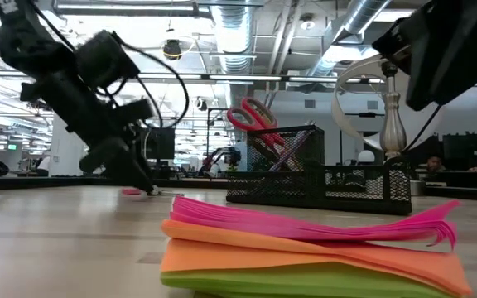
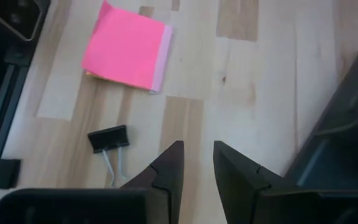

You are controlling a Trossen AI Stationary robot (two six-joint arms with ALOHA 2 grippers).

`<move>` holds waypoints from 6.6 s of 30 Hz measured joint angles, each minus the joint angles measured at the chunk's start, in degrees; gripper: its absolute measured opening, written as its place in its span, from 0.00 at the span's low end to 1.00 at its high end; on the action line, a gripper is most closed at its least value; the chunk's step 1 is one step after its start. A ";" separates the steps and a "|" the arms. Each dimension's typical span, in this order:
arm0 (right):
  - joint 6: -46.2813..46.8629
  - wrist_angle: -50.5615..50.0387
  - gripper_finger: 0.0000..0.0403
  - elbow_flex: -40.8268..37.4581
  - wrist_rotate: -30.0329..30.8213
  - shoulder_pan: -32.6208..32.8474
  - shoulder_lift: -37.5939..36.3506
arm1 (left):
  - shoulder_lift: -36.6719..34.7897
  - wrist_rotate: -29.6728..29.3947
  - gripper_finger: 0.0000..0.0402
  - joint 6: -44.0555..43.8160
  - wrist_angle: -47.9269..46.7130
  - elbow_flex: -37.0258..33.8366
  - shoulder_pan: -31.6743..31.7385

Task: Pick and place office supplies into organizer
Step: Put the top binder clip into the desk organizer, then put the pink eraser into the desk organizer

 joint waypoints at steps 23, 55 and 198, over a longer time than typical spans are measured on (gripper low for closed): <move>0.00 0.00 0.20 0.00 -2.99 -2.42 0.00 | 1.49 20.02 0.62 2.59 1.96 0.02 11.17; 0.20 0.00 0.20 0.01 -3.02 -2.44 0.00 | 1.49 17.54 0.42 -15.77 3.08 0.02 3.72; 5.61 6.63 0.20 0.00 3.25 9.08 -0.02 | 6.61 -27.52 0.55 -41.69 -48.61 21.98 -17.87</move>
